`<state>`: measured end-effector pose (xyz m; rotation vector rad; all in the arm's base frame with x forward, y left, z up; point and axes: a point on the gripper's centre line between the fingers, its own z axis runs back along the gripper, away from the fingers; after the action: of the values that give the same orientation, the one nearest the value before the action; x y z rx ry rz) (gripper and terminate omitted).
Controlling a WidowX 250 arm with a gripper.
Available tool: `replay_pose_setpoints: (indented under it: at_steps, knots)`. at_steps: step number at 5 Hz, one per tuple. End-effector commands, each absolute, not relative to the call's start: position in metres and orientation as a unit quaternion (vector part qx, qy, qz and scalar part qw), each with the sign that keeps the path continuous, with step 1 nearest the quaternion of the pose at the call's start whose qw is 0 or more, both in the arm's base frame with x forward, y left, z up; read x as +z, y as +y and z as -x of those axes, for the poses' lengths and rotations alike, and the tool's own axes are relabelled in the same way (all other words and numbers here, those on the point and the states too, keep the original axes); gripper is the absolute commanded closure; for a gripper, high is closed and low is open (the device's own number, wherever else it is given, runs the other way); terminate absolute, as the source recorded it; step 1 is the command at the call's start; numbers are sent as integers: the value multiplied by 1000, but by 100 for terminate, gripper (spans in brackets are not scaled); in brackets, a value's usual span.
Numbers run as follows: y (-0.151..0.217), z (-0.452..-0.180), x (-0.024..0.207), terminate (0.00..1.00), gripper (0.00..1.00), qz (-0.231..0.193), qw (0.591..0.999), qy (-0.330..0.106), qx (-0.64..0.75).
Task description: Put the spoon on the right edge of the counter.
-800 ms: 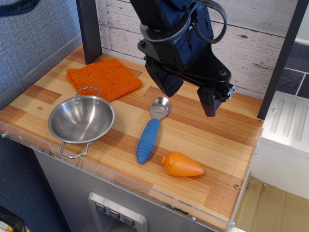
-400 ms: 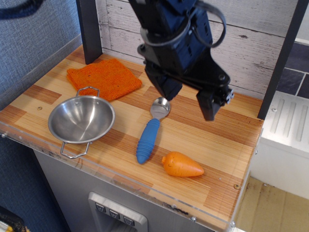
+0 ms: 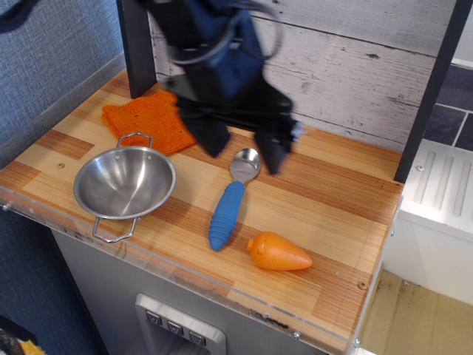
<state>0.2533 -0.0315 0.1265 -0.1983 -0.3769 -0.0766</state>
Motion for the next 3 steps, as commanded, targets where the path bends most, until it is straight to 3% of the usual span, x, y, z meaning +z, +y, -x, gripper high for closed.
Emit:
replay_pose_setpoints:
  at_steps: [1, 3]
  knots:
    - [-7, -255, 91, 0, 0, 112, 983, -143, -30]
    - [5, -269, 65, 0, 0, 82, 986, -144, -21]
